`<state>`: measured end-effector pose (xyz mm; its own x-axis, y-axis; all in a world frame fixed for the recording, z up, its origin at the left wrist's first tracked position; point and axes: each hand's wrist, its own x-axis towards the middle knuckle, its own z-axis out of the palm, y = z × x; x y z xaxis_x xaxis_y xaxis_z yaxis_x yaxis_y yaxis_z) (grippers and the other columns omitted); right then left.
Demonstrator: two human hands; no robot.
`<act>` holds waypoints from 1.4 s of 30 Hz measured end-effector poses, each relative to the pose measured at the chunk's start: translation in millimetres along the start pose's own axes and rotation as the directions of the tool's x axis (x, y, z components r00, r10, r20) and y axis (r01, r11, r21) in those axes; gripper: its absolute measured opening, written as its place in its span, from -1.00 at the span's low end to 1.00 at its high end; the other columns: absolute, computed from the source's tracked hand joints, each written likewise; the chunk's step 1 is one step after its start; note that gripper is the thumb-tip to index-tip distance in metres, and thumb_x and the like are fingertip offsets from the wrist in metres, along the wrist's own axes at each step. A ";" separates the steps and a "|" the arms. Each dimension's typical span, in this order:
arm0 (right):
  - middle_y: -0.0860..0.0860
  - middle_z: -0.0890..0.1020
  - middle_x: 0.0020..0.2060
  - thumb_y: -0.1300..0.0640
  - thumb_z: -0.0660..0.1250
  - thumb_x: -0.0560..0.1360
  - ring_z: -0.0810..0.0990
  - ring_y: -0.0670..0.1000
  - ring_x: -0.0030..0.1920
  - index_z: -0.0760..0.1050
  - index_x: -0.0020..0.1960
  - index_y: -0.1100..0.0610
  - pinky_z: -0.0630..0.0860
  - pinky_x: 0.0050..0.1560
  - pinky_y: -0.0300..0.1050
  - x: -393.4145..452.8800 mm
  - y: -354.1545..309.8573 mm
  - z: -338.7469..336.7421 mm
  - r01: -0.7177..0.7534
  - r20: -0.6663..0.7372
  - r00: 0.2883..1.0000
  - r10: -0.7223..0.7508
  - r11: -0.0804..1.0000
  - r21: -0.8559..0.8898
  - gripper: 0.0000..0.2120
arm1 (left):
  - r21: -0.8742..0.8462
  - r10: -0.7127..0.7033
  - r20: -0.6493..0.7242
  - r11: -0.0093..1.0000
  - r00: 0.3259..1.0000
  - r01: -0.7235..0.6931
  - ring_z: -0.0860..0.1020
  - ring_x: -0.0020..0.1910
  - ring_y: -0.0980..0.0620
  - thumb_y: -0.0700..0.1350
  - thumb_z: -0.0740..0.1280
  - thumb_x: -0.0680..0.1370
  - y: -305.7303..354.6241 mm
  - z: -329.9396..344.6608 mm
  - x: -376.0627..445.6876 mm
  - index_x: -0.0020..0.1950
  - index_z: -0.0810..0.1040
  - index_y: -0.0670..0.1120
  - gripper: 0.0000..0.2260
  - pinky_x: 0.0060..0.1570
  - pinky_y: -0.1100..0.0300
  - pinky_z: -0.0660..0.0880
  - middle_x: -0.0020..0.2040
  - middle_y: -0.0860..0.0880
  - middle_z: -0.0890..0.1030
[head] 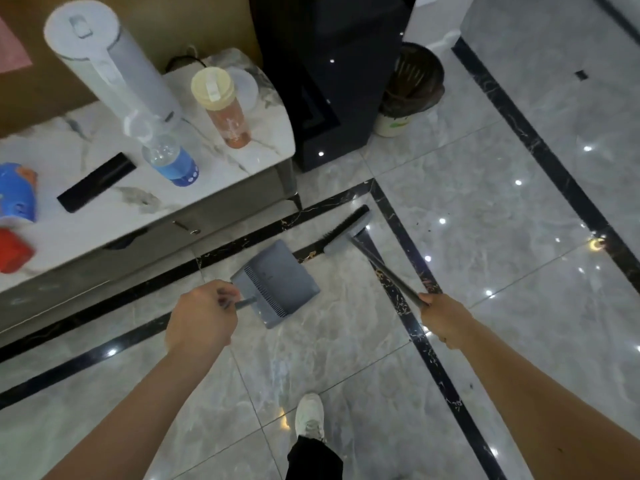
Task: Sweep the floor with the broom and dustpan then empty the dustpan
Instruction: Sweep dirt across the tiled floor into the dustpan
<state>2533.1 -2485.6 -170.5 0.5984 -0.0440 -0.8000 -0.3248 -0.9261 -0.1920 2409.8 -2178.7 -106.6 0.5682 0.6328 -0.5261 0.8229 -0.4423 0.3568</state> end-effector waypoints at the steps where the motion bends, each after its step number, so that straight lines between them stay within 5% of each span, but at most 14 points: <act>1: -0.03 0.47 -0.27 0.20 0.07 0.59 0.34 -0.09 -0.43 0.27 0.48 0.03 0.28 -0.46 -0.25 -5.6 11.2 -0.9 -0.009 -0.001 1.000 0.009 0.999 -0.031 -0.54 | 0.007 0.020 0.009 1.000 1.000 -0.020 0.55 -0.56 0.06 -0.26 0.27 0.54 6.1 3.2 -3.3 0.04 0.62 -0.03 -0.80 -0.54 0.31 0.38 -0.06 0.05 0.62; 3: -0.06 0.47 -0.26 0.19 0.06 0.60 0.33 -0.13 -0.42 0.25 0.49 0.01 0.28 -0.48 -0.30 -18.0 33.1 -1.1 -0.031 -0.002 1.000 0.031 0.996 -0.079 -0.54 | 0.022 0.045 0.019 0.999 0.999 -0.045 0.54 -0.55 0.08 -0.27 0.26 0.55 15.6 8.8 -13.3 0.04 0.62 -0.04 -0.80 -0.57 0.34 0.35 -0.07 0.04 0.61; 6: 0.05 0.60 0.04 0.22 0.05 0.59 0.34 -0.14 -0.41 0.24 0.50 0.01 0.27 -0.49 -0.33 -36.0 73.1 -0.9 -0.080 -0.001 0.997 0.080 0.993 -0.092 -0.52 | 0.027 0.090 0.036 0.996 0.995 -0.091 0.59 -0.50 -0.01 -0.29 0.26 0.54 25.3 21.0 -29.9 0.03 0.62 -0.04 -0.79 -0.48 0.21 0.52 -0.07 -0.01 0.65; 8: 0.00 0.58 -0.07 0.23 0.05 0.59 0.42 -0.10 -0.36 0.26 0.48 0.05 0.35 -0.44 -0.29 -48.3 98.0 1.1 -0.114 0.021 0.993 0.116 0.989 -0.089 -0.54 | 0.050 0.128 0.041 0.990 0.991 -0.130 0.60 -0.50 -0.03 -0.28 0.27 0.54 31.0 27.3 -40.8 0.01 0.62 -0.03 -0.80 -0.38 0.10 0.60 -0.12 0.00 0.63; 10: 0.03 0.59 0.07 0.20 0.07 0.58 0.59 0.04 -0.06 0.31 0.43 0.09 0.54 -0.13 -0.14 -61.5 125.2 4.3 -0.123 0.036 0.991 0.127 0.987 -0.102 -0.57 | 0.082 0.180 0.057 0.979 0.982 -0.185 0.60 -0.51 -0.01 -0.27 0.27 0.55 39.5 34.4 -56.1 0.00 0.62 -0.03 -0.81 -0.35 0.07 0.61 -0.14 0.04 0.58; 13: 0.14 0.54 0.23 0.18 0.10 0.55 0.53 0.17 0.21 0.33 0.42 0.10 0.47 0.17 -0.01 -81.8 171.4 15.0 -0.179 0.008 0.984 0.180 0.982 -0.064 -0.56 | 0.086 0.220 0.073 0.970 0.973 -0.226 0.61 -0.48 -0.03 -0.26 0.24 0.55 48.9 45.0 -81.5 0.01 0.61 -0.04 -0.80 -0.34 0.10 0.59 -0.10 0.07 0.57; 18: -0.04 0.52 -0.18 0.17 0.07 0.57 0.49 -0.06 -0.25 0.37 0.38 0.07 0.32 -0.39 -0.32 -111.3 260.1 47.0 -0.177 -0.020 0.984 0.176 0.982 -0.068 -0.60 | 0.086 0.262 0.096 0.959 0.960 -0.270 0.62 -0.43 -0.01 -0.25 0.26 0.55 57.7 70.4 -129.1 0.02 0.63 -0.04 -0.80 -0.30 0.04 0.62 -0.04 0.03 0.60; 24: 0.04 0.58 0.14 0.18 0.09 0.55 0.59 0.04 0.04 0.28 0.46 0.01 0.51 0.03 -0.19 -164.3 359.8 76.1 -0.297 -0.036 0.954 0.297 0.955 -0.014 -0.53 | 0.222 0.369 0.145 0.892 0.918 -0.393 0.60 -0.50 0.01 -0.26 0.25 0.53 70.5 119.7 -193.4 0.04 0.63 -0.02 -0.77 -0.39 0.14 0.56 0.02 -0.02 0.64; 29: 0.01 0.58 0.01 0.17 0.07 0.54 0.53 0.01 -0.14 0.28 0.46 -0.04 0.50 -0.13 -0.21 -208.0 433.9 90.5 -0.386 0.002 0.922 0.386 0.922 0.017 -0.51 | 0.229 0.435 0.231 0.845 0.870 -0.483 0.64 -0.33 -0.07 -0.25 0.28 0.54 74.4 165.9 -242.3 0.04 0.61 -0.02 -0.81 -0.30 -0.05 0.64 -0.08 -0.09 0.66; 42: -0.09 0.53 -0.15 0.16 0.06 0.52 0.53 -0.10 -0.22 0.32 0.41 -0.09 0.50 -0.25 -0.26 -288.8 551.7 126.1 -0.545 0.025 0.838 0.546 0.830 0.120 -0.52 | 0.287 0.541 0.368 0.707 0.756 -0.646 0.62 -0.43 -0.04 -0.24 0.26 0.54 112.1 235.7 -327.5 0.06 0.61 -0.01 -0.78 -0.25 0.02 0.62 0.02 -0.03 0.65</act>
<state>2088.7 -2936.6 -117.1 0.3058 -0.5331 -0.7888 -0.6832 -0.6999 0.2082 2314.4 -2585.3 -76.2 0.8726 0.0054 -0.4884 0.2129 -0.9041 0.3705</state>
